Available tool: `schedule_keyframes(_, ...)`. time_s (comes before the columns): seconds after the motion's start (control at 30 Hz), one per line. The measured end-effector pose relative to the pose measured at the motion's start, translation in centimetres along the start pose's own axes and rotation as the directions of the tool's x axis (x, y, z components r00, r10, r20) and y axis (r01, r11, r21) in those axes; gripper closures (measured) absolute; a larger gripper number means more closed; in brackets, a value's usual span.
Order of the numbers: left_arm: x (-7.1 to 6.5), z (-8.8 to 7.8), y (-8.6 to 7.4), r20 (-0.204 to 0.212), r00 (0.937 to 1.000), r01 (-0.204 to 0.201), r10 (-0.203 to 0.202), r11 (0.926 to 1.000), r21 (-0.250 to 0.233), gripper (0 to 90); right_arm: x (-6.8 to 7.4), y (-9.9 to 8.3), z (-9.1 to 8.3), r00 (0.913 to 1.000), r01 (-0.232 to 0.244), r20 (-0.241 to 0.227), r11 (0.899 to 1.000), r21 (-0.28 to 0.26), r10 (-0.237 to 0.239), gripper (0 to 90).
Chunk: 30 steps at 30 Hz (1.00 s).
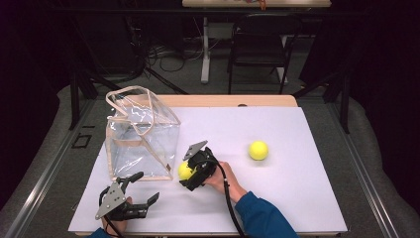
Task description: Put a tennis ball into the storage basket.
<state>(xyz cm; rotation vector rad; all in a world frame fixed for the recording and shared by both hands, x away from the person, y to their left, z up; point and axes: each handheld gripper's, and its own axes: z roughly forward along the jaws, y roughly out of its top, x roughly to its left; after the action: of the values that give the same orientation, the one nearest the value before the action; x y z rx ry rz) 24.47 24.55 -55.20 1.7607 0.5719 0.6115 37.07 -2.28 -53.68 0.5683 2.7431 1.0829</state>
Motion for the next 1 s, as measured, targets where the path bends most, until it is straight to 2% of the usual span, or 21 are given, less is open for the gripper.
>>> schedule_keyframes(0.1,0.04,-0.01,-0.04,-0.001,1.0000,0.002,-0.002,1.0000,0.002,15.8,-0.13,-0.04,0.23,0.9999,-0.009,0.010,1.000,0.010,0.009,1.2)
schedule_keyframes(0.3,0.06,0.06,-0.04,0.005,1.0000,0.001,-0.001,1.0000,0.004,15.7,-0.35,-0.21,0.44,0.9995,-0.028,0.017,0.999,0.018,0.028,13.1)
schedule_keyframes(0.53,0.09,0.00,-0.04,0.009,1.0000,0.005,-0.005,1.0000,0.005,15.7,-0.11,-0.07,0.71,0.9992,-0.038,-0.014,0.999,0.021,0.038,25.5)
schedule_keyframes(0.73,0.11,0.08,-0.06,0.009,0.9999,0.007,-0.007,1.0000,0.004,15.7,0.03,0.06,0.68,0.9996,-0.027,-0.010,0.999,0.025,0.028,26.4)
schedule_keyframes(0.83,0.13,0.08,-0.07,0.009,0.9999,0.008,-0.008,1.0000,0.003,15.8,-0.02,0.02,0.52,0.9991,-0.035,-0.024,0.999,0.019,0.036,26.4)
schedule_keyframes(1.0,0.16,0.11,-0.07,0.010,0.9999,0.007,-0.007,1.0000,0.003,15.8,0.11,0.08,0.25,0.9993,-0.034,-0.011,0.999,0.018,0.035,26.4)
